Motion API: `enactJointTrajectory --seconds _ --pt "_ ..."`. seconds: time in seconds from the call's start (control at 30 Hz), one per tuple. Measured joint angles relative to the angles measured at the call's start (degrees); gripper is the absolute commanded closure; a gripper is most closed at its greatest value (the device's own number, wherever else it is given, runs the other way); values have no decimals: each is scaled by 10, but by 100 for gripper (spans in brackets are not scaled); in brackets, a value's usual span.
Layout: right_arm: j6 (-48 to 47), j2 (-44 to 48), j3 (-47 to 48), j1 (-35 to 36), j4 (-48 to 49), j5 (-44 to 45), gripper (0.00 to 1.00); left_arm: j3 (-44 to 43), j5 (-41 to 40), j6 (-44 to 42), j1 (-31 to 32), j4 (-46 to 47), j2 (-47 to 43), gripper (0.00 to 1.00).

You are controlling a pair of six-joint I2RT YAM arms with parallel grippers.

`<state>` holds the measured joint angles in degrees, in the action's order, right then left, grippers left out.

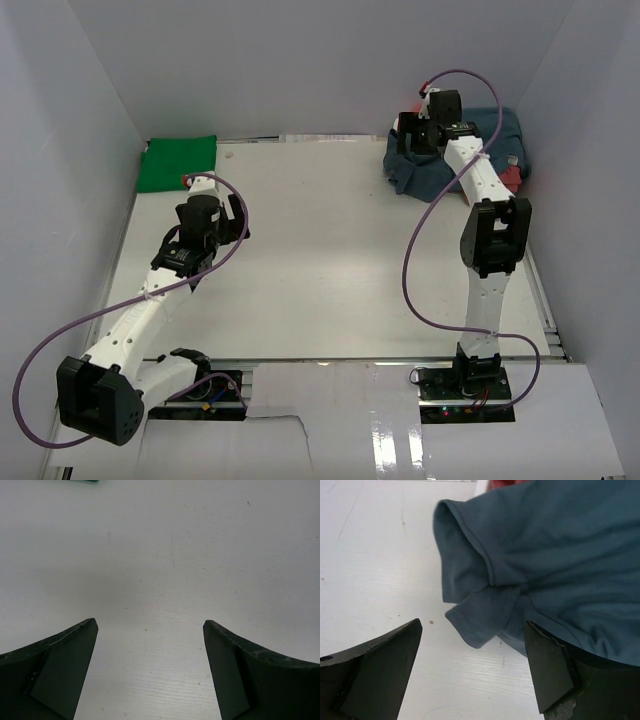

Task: Fold and stack the t-shirts
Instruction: Grab crumpled tshirt from bin with the right arm

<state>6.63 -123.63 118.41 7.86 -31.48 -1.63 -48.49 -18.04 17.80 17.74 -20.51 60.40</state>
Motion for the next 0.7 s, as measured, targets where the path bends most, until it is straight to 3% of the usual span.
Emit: enactJointTrajectory --seconds 0.37,0.7 --pt "-27 -46 -5 13 107 -2 9 0 0 0 0 0 4 2" --pt "-33 -91 -2 13 137 51 17 0 0 -2 0 0 12 2"
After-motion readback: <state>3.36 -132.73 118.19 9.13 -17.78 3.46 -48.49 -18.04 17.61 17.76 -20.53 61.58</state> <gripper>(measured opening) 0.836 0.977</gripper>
